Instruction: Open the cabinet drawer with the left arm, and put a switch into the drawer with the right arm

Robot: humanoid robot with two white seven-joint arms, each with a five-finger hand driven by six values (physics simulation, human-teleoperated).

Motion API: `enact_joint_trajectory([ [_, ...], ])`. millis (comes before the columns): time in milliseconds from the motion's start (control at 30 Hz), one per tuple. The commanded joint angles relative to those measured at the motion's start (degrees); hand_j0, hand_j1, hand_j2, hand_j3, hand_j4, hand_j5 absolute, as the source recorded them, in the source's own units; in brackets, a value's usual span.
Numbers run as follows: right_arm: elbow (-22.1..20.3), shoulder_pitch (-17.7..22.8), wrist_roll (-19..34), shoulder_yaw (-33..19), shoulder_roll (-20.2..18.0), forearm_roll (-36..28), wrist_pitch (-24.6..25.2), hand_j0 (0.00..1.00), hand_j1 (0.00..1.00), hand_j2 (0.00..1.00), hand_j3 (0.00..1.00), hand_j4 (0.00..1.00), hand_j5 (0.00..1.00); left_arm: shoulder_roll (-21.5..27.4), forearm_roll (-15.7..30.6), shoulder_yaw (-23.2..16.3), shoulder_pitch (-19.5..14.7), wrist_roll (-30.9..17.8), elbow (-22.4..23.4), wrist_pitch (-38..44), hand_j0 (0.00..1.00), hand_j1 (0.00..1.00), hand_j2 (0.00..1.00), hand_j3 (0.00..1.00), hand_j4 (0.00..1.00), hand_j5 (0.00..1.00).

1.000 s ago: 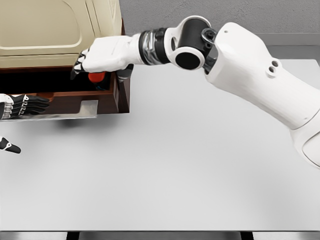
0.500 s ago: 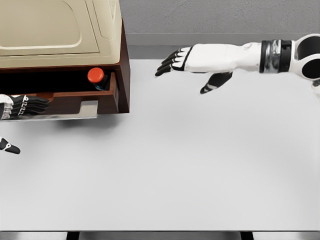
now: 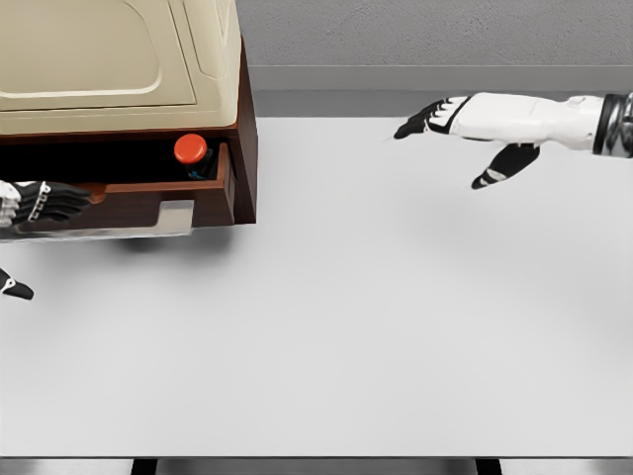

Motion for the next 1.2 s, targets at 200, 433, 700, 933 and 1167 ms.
enact_joint_trajectory([
  [200, 2.55, 0.18, -0.03, -0.25, 0.80, -0.32, 0.17, 1.00, 1.00, 1.00, 1.00, 1.00, 1.00, 0.09, 1.62, 0.66, -0.08, 0.01, 0.01, 0.03, 1.00, 1.00, 1.00, 1.00, 1.00, 1.00],
  [433, 6.86, 0.18, -0.03, -0.17, 2.11, -0.32, 0.17, 1.00, 1.00, 1.00, 1.00, 1.00, 1.00, 0.88, 7.60, 2.33, -1.40, 0.01, 0.01, 0.03, 1.00, 1.00, 1.00, 1.00, 1.00, 1.00],
  [700, 7.47, 0.26, -0.03, -0.08, 2.73, -0.32, 0.17, 1.00, 1.00, 1.00, 1.00, 1.00, 1.00, -2.89, 7.87, 3.21, -6.67, 0.01, 0.01, -0.14, 1.00, 1.00, 1.00, 1.00, 1.00, 1.00],
  [933, 7.74, 0.26, -0.03, -0.08, 2.82, -0.32, 0.17, 1.00, 1.00, 1.00, 1.00, 1.00, 1.00, -13.62, 7.87, 3.21, -8.52, 0.01, 0.01, -0.23, 1.00, 1.00, 1.00, 1.00, 1.00, 1.00],
  [1167, 7.65, 1.41, -0.03, -0.08, 3.17, -0.32, 0.17, 1.00, 1.00, 1.00, 1.00, 1.00, 1.00, -21.26, 7.34, 2.86, -8.78, 0.01, 0.01, -0.14, 1.00, 1.00, 1.00, 1.00, 1.00, 1.00],
])
